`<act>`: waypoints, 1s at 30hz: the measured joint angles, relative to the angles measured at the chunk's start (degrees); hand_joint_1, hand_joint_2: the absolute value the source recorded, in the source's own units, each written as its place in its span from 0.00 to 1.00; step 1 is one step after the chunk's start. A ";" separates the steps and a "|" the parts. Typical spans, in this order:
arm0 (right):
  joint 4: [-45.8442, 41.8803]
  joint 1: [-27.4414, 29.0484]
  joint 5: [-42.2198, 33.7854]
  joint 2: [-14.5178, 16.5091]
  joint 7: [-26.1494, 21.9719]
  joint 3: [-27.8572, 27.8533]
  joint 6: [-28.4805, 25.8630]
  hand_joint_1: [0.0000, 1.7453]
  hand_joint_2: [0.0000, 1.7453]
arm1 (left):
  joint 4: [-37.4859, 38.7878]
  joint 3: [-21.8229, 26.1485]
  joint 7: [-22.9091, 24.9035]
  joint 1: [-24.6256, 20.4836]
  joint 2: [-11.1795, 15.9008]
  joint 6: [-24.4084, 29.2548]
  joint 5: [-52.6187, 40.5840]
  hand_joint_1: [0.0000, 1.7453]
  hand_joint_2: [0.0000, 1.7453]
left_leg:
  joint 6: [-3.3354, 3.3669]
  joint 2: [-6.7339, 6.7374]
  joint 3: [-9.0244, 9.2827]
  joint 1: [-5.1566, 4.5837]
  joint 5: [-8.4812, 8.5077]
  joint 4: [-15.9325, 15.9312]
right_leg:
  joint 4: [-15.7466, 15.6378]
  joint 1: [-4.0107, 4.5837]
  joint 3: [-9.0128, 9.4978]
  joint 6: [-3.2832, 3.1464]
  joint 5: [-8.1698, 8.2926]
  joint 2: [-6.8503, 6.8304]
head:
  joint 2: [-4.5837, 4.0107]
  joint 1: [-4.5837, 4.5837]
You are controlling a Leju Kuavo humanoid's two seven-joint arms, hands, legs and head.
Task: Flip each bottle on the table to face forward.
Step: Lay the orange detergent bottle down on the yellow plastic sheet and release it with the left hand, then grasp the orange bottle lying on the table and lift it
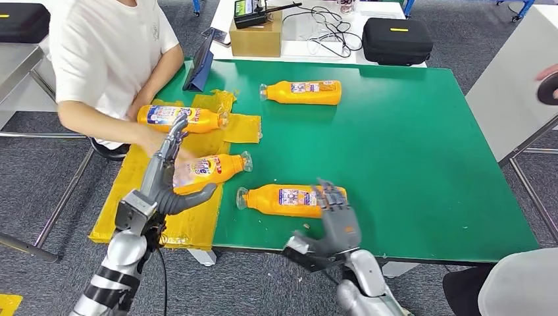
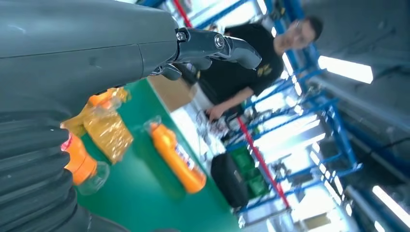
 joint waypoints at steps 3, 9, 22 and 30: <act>1.98 -1.76 0.75 -3.21 4.54 -7.54 3.52 0.00 1.00 | -12.86 0.25 -0.33 7.78 -2.21 0.32 2.55 0.00 1.00 | 0.01 -0.01 -0.07 -0.01 0.00 0.00 | -0.01 -0.03 -0.05 0.02 0.01 -0.01 | 0.00 -0.01; 10.96 -8.78 -0.40 -4.44 4.14 -11.63 14.85 0.00 1.00 | -15.36 -0.53 -2.11 8.06 -3.66 -2.96 7.96 0.00 1.00 | 0.03 0.01 -0.07 -0.01 0.09 0.01 | -0.01 -0.01 -0.08 0.07 0.09 0.00 | 0.00 -0.01; 23.81 -20.43 2.91 -3.16 2.22 -10.81 22.09 0.00 1.00 | -13.57 -0.76 -3.10 3.83 -5.74 -4.78 10.95 0.00 1.00 | 0.01 0.02 -0.09 -0.01 0.10 0.02 | 0.01 -0.02 -0.07 0.08 0.10 0.00 | 0.00 -0.01; 25.45 -23.05 6.01 0.52 1.47 -6.63 24.72 0.00 1.00 | -11.41 -1.50 -3.43 1.81 -6.81 -4.81 10.59 0.00 1.00 | 0.01 0.03 -0.07 0.01 0.10 0.02 | 0.02 0.01 -0.10 0.08 0.09 0.01 | 0.00 -0.02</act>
